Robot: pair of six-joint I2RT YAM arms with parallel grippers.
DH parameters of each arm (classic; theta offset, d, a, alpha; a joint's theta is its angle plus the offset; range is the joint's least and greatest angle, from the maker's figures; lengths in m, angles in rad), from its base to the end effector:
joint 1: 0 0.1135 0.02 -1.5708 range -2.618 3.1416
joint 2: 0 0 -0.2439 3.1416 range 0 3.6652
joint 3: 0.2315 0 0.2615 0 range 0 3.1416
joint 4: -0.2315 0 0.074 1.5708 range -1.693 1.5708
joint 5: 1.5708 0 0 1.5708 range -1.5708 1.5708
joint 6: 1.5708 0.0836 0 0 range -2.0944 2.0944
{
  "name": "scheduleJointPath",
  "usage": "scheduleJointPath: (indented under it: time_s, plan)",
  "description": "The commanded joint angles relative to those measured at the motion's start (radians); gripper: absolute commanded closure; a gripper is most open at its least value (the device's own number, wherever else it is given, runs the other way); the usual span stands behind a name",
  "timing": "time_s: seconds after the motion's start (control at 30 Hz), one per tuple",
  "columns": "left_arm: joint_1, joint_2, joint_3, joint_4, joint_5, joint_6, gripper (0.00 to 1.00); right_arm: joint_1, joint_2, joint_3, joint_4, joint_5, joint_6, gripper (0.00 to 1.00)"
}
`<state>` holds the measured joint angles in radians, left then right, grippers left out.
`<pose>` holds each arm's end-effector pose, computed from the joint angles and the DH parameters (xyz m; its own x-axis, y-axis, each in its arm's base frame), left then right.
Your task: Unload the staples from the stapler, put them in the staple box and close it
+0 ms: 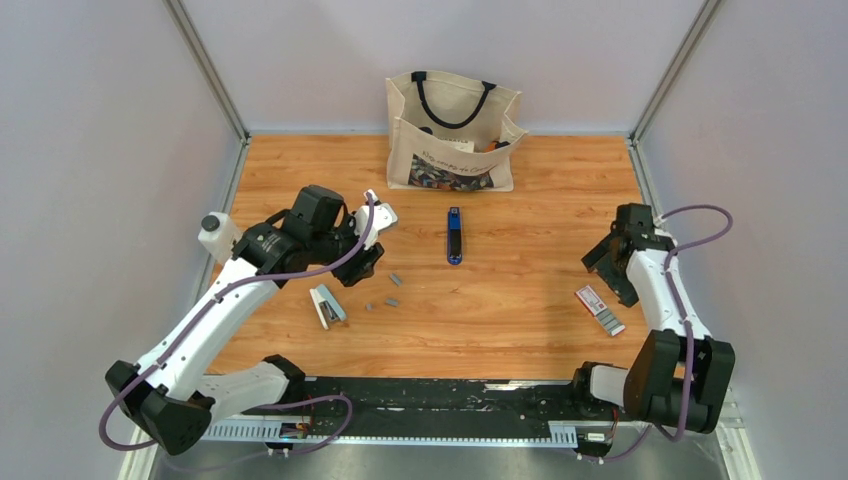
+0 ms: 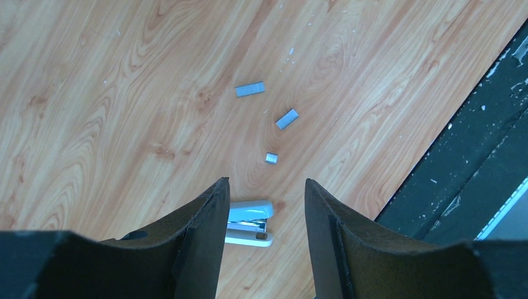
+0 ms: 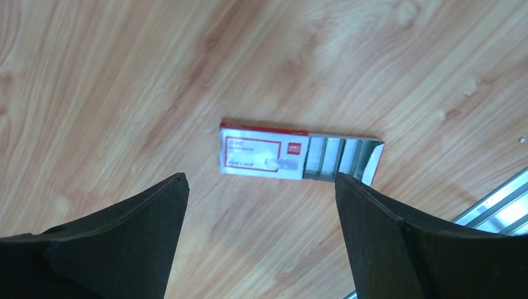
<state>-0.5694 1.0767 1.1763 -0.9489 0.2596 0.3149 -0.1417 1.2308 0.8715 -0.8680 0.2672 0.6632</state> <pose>0.2023 -0.1549 0.2970 -0.3956 0.6087 -0.6877 0.8271 0.5617 0.0213 0.2445 -0.0572 0.1645 -0.5965 0.6849 -0.4185 0.7506 0.6607 0.0114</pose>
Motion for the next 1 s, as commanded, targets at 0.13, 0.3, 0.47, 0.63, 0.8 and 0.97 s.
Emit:
scheduleJointPath:
  time_s: [0.13,0.3,0.47,0.63,0.8,0.97]
  plan:
    - [-0.001,0.055,0.013,0.027,0.032,0.03,0.44,-0.084,0.068,-0.06,0.115,-0.033,0.058,0.11]
    - [-0.001,0.057,0.019,0.024,0.03,0.029,0.44,-0.134,0.113,-0.062,0.152,-0.005,0.053,0.11]
    - [0.0,0.051,0.01,0.022,0.026,0.029,0.44,-0.243,0.118,-0.071,0.178,-0.039,0.047,0.12]
    - [-0.001,0.048,0.002,0.03,0.027,0.023,0.44,-0.249,0.142,-0.077,0.185,-0.033,0.047,0.13]
    - [-0.001,0.046,0.009,0.027,0.026,0.024,0.44,-0.249,0.171,-0.104,0.199,-0.034,0.049,0.13]
    - [-0.003,0.04,0.019,0.019,0.018,0.029,0.44,-0.249,0.214,-0.123,0.21,-0.045,0.05,0.13]
